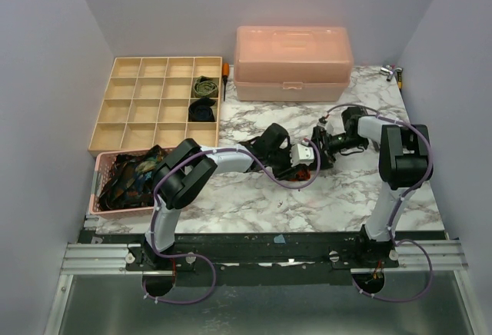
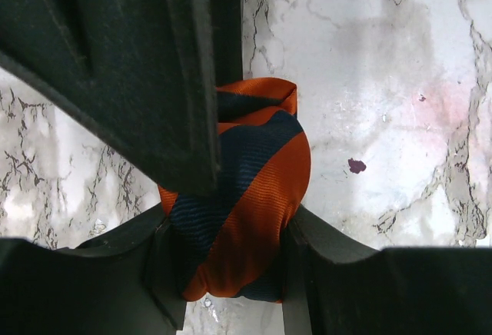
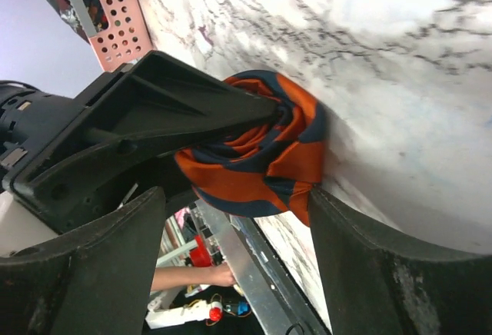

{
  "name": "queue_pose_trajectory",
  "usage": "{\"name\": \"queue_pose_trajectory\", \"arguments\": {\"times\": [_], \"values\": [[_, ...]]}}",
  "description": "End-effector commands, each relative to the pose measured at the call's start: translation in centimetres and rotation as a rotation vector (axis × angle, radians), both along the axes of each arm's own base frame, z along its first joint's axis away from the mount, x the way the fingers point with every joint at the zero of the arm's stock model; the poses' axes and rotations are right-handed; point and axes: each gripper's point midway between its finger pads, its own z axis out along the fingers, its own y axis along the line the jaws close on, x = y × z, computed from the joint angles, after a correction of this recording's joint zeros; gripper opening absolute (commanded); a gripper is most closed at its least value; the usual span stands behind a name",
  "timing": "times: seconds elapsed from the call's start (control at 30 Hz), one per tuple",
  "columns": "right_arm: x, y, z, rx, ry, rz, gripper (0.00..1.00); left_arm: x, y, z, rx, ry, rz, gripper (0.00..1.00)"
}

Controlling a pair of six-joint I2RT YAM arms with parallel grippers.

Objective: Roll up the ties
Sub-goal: Roll the tie at the center of the board.

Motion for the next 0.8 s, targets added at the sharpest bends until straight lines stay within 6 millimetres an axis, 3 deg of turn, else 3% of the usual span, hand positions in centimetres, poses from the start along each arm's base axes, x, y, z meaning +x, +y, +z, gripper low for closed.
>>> {"name": "queue_pose_trajectory", "arguments": {"times": [0.0, 0.2, 0.5, 0.77], "values": [[-0.9, 1.3, 1.4, 0.045, -0.082, 0.058, 0.76, -3.4, 4.7, -6.9, 0.242, 0.174, 0.025, 0.06], [-1.6, 1.4, -0.2, -0.027, -0.053, 0.073, 0.8, -3.5, 4.6, -6.9, 0.241, 0.18, 0.025, 0.07], [-1.2, -0.8, -3.6, -0.248, -0.031, 0.032, 0.91, -3.5, 4.7, -6.8, 0.237, 0.178, 0.024, 0.08], [-1.4, 0.7, -1.9, -0.131, -0.01, 0.04, 0.48, -3.6, 4.7, -6.9, 0.239, 0.177, 0.026, 0.09]]}}
